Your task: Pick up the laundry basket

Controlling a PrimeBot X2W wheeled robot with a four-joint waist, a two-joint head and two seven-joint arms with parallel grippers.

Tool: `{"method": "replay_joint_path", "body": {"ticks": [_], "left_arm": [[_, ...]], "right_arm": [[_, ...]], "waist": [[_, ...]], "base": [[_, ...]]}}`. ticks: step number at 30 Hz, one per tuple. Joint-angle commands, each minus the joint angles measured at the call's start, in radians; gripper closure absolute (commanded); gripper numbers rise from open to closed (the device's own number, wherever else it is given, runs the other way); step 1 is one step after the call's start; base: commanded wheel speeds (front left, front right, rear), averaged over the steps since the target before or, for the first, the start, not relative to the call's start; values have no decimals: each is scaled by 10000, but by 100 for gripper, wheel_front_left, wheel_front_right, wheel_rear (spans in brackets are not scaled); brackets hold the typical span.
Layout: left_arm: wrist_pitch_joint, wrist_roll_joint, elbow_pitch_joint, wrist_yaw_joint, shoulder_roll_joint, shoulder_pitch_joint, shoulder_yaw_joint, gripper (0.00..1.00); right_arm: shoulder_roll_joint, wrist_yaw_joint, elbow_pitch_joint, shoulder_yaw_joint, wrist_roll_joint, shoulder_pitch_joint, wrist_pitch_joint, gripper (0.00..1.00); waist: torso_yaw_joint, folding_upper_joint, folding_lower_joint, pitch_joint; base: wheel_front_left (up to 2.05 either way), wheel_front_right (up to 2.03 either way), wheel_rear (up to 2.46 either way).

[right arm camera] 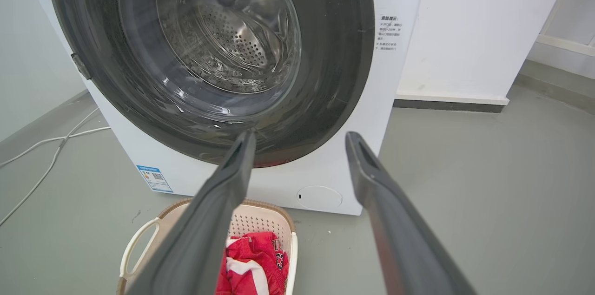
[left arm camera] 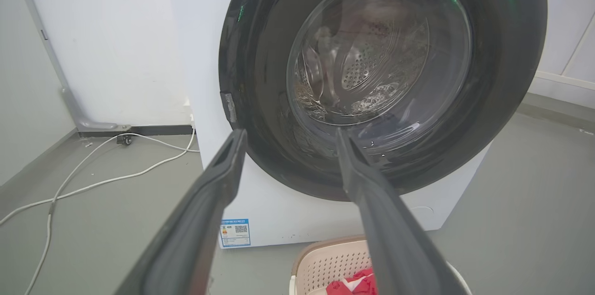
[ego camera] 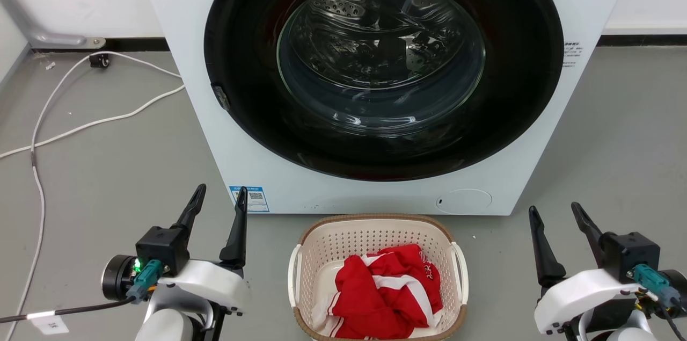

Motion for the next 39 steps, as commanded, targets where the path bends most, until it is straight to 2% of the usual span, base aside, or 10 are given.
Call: {"method": "replay_joint_path", "body": {"ticks": [1,21,39], "left_arm": [[-85,220,-12,53,65,-125,-23,0],[-442,1310,191,298,-62,-34,-120,0],[-430,1029,181,338,-102,6,34,0]], "right_arm": [[35,-3,-34,10,-248,93,-80,0],[48,-5,134,-131,-1416,89,-307,0],[47,-5,355,-214,-1186,-91,-339,0]], "waist": [[0,0,-1,-11],[-33,0,-1,-65],[-27,0,-1,-1]], "base": [[0,0,0],[0,0,0],[0,0,0]]}}
